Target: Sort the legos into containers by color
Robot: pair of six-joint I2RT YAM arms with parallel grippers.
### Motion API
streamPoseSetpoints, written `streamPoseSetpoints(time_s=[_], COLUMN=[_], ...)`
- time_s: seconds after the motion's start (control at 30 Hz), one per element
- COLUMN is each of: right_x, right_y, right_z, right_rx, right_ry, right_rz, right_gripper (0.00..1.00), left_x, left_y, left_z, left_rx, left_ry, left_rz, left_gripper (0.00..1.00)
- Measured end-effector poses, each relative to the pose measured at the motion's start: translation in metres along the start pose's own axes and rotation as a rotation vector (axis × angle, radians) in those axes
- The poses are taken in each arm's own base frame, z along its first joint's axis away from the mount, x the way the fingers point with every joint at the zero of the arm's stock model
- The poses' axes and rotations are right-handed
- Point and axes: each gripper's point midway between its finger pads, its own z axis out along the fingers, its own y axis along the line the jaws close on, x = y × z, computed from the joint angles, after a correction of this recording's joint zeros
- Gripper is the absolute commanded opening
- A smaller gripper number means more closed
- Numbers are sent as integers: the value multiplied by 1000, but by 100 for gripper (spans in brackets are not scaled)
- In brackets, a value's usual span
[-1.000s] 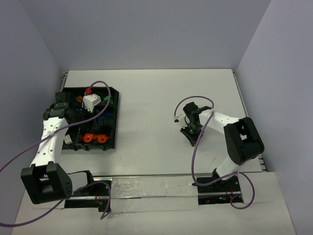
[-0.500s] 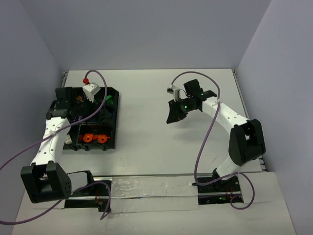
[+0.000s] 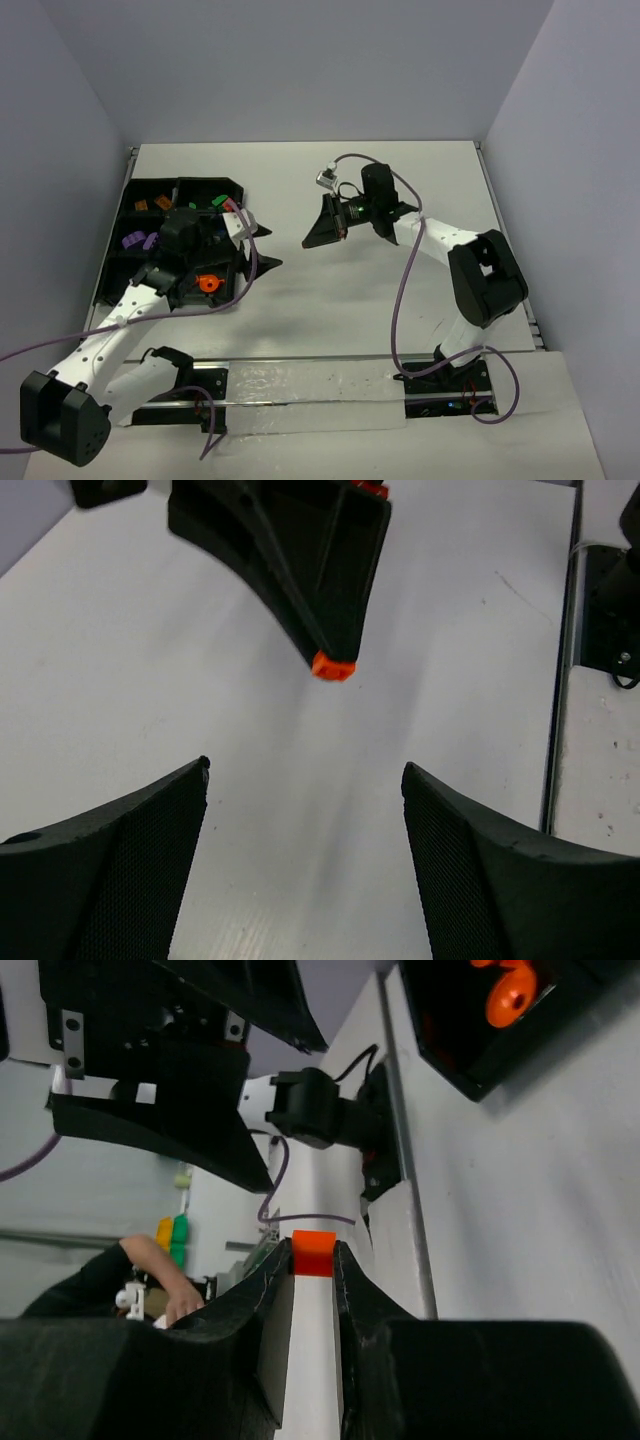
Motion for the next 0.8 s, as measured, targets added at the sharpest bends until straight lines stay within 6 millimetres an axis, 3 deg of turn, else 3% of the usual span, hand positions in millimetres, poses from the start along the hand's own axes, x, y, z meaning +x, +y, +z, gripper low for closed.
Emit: streamPoseSetpoints(time_s=[0.37, 0.53, 0.6, 0.8], right_x=[2, 3, 3, 4], right_y=[50, 55, 55, 52], right_z=[14, 15, 15, 18], right_rx=[-178, -191, -192, -192], right_ry=[45, 54, 54, 61], right_rz=[4, 2, 6, 28], right_gripper=[0, 0, 0, 0], left_x=[-28, -35, -35, -36], left_y=[-25, -28, -30, -32], left_z=[16, 17, 18, 19], left_rx=[57, 59, 61, 63], left_ry=[-134, -156, -158, -158], left_rz=[118, 141, 144, 152], left_gripper=[72, 67, 59, 56])
